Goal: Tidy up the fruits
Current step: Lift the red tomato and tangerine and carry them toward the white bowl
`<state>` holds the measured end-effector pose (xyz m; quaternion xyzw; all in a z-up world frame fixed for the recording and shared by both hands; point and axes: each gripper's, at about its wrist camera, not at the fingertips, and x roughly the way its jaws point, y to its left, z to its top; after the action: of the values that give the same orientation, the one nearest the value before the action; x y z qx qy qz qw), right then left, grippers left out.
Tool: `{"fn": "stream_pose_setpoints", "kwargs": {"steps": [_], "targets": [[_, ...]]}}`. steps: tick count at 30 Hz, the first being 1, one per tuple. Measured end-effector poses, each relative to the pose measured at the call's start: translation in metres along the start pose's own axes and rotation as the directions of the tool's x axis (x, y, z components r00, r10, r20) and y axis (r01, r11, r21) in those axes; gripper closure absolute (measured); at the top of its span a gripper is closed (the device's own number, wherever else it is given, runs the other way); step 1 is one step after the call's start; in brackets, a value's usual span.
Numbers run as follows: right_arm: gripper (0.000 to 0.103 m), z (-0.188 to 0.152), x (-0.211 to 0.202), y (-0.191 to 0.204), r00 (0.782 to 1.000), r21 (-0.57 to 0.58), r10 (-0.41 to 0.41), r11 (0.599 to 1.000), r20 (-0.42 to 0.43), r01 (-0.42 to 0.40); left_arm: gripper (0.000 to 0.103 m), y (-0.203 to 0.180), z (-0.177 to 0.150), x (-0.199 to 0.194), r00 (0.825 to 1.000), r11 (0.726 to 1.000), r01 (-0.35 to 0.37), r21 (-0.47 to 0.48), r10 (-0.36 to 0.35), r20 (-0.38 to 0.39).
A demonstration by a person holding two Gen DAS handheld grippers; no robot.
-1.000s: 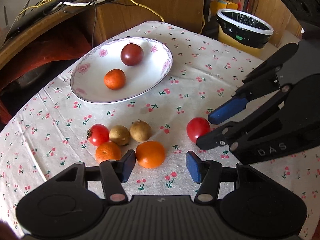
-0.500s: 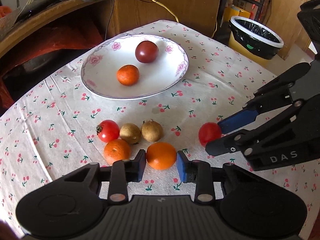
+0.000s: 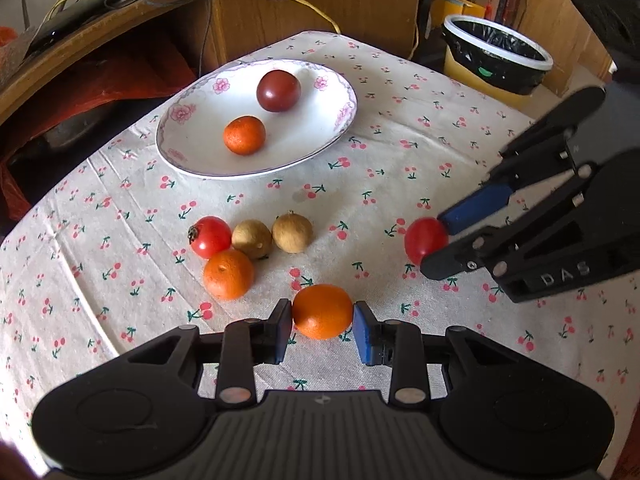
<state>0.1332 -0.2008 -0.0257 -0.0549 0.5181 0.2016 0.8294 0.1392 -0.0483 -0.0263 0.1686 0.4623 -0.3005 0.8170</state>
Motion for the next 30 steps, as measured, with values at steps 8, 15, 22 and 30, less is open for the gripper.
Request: {"fn": "stream_pose_setpoints", "kwargs": {"steps": [8, 15, 22, 30], "targets": [[0.073, 0.002, 0.005, -0.001, 1.0, 0.012, 0.013, 1.0, -0.003, -0.013, 0.061, -0.004, -0.001, 0.004, 1.0, 1.0, -0.019, 0.02, 0.019, -0.005], [0.072, 0.006, 0.007, 0.0, 1.0, 0.002, 0.004, 1.0, 0.016, -0.005, 0.056, -0.002, -0.001, 0.005, 1.0, 1.0, -0.023, 0.008, 0.023, -0.007], [0.071, 0.006, 0.011, 0.0, 1.0, -0.005, 0.005, 1.0, 0.011, -0.005, 0.056, -0.001, -0.001, 0.004, 1.0, 1.0, -0.018, 0.002, 0.018, -0.008], [0.067, 0.006, 0.011, 0.001, 1.0, -0.006, -0.001, 1.0, 0.007, 0.001, 0.056, 0.0, -0.001, 0.005, 1.0, 0.999, -0.015, -0.033, 0.015, -0.015]]}}
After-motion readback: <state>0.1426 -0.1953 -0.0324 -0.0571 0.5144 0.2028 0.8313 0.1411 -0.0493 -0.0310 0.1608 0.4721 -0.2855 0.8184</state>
